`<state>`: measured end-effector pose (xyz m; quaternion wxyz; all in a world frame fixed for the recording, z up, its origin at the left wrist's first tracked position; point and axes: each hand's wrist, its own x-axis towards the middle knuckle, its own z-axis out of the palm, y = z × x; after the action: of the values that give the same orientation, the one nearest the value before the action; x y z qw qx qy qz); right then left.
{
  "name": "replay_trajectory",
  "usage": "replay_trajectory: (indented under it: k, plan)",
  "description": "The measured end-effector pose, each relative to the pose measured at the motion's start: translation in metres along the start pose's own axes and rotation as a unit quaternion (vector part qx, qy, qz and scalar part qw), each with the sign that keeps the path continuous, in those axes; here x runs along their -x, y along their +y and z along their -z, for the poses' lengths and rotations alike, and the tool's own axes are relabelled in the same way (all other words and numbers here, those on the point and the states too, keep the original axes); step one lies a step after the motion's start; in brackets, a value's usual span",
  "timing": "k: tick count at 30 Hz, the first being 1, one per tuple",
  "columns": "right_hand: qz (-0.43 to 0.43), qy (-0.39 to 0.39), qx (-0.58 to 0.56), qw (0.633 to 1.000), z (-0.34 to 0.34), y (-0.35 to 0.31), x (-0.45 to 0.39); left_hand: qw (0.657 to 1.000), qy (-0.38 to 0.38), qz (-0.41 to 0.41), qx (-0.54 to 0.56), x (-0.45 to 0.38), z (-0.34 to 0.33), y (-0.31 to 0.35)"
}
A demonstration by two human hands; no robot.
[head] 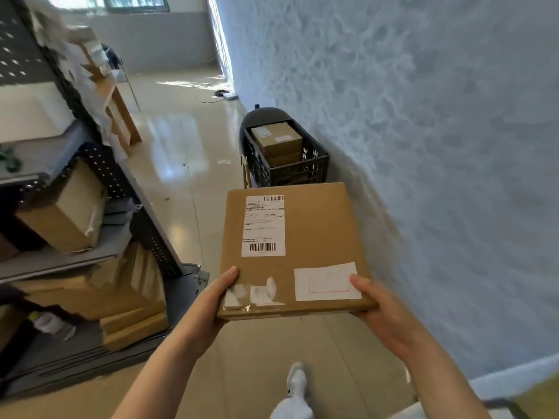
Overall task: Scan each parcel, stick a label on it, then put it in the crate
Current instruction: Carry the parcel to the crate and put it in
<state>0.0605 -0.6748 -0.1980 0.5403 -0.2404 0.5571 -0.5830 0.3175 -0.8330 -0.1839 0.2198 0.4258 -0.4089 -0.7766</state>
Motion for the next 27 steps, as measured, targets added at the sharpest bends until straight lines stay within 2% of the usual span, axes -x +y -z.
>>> replay_trajectory:
  k: [8, 13, 24, 27]
  plan:
    - [-0.023, -0.038, 0.009, 0.999, 0.021, -0.06, -0.187, 0.999, 0.021, -0.005, 0.034, -0.155, -0.004, 0.085]
    - [-0.039, -0.032, 0.023, 0.998, 0.03, -0.105, -0.288, 0.999, 0.036, 0.004, 0.014, -0.246, -0.006, 0.13]
    - [-0.105, 0.035, 0.016, 0.994, 0.047, -0.169, -0.513, 0.998, -0.015, 0.043, -0.044, -0.486, 0.012, 0.226]
    - [-0.109, 0.084, 0.027, 0.99, 0.057, -0.181, -0.568, 0.997, -0.009, 0.043, -0.065, -0.545, 0.011, 0.246]
